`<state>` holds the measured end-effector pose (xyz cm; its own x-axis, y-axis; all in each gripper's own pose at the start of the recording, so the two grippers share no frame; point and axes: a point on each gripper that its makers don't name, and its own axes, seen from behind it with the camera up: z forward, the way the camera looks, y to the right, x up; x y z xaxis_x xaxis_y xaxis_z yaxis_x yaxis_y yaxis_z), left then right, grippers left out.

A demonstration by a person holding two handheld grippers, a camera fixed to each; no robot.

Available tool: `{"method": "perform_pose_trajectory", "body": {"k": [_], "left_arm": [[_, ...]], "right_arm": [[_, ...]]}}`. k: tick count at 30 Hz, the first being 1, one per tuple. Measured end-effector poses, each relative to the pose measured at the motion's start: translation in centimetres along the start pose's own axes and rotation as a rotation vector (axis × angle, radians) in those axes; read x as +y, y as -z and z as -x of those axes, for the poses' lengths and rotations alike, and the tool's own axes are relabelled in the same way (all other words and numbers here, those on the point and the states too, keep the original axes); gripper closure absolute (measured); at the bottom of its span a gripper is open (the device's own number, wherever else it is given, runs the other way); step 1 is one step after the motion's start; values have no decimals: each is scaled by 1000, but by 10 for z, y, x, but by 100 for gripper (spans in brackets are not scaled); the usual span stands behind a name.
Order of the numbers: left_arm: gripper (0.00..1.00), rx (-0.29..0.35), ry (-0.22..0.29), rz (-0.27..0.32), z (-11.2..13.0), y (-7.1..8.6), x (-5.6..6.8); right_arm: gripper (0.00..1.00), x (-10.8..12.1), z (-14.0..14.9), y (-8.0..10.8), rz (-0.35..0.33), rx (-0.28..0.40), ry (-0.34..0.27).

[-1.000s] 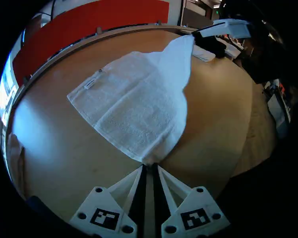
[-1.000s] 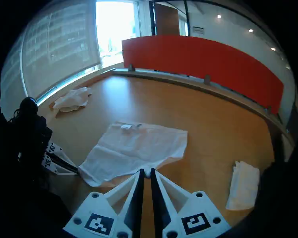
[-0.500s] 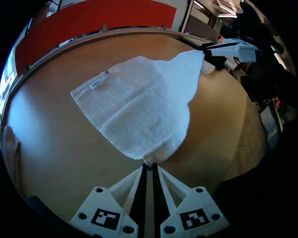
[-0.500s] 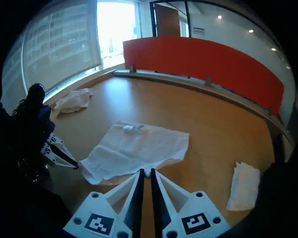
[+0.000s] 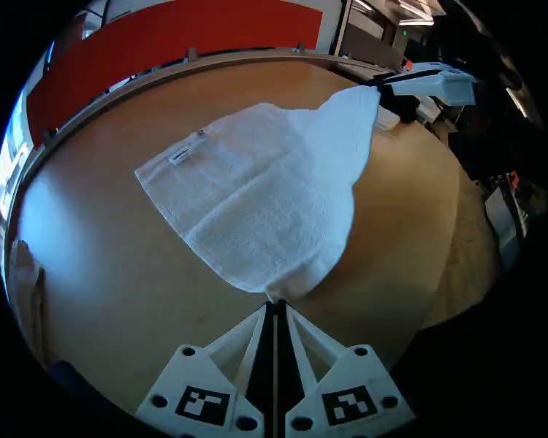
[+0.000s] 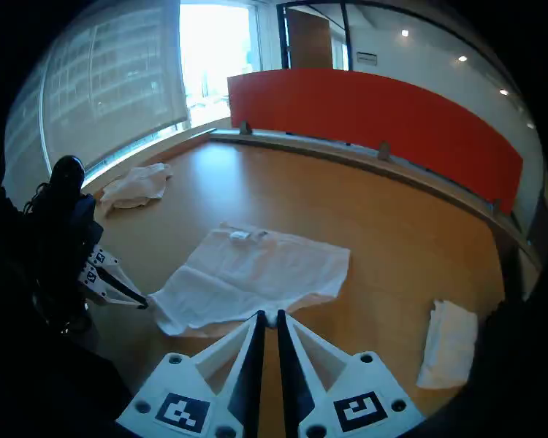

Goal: Fold towel

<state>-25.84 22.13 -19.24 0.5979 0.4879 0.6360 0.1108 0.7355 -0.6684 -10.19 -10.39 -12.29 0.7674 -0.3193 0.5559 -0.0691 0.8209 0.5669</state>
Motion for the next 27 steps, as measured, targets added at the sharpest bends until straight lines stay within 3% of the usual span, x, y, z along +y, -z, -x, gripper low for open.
{"method": "perform_pose_trajectory", "body": {"k": [6, 20, 27], "left_arm": [[98, 10, 40, 4, -8, 10, -10], [98, 66, 111, -32, -44, 43, -56], [98, 102, 155, -27, -62, 56, -72]], "right_arm": [[88, -1, -1, 2, 0, 3, 0], [88, -4, 3, 6, -2, -1, -4], [88, -7, 8, 7, -2, -5, -12]]}}
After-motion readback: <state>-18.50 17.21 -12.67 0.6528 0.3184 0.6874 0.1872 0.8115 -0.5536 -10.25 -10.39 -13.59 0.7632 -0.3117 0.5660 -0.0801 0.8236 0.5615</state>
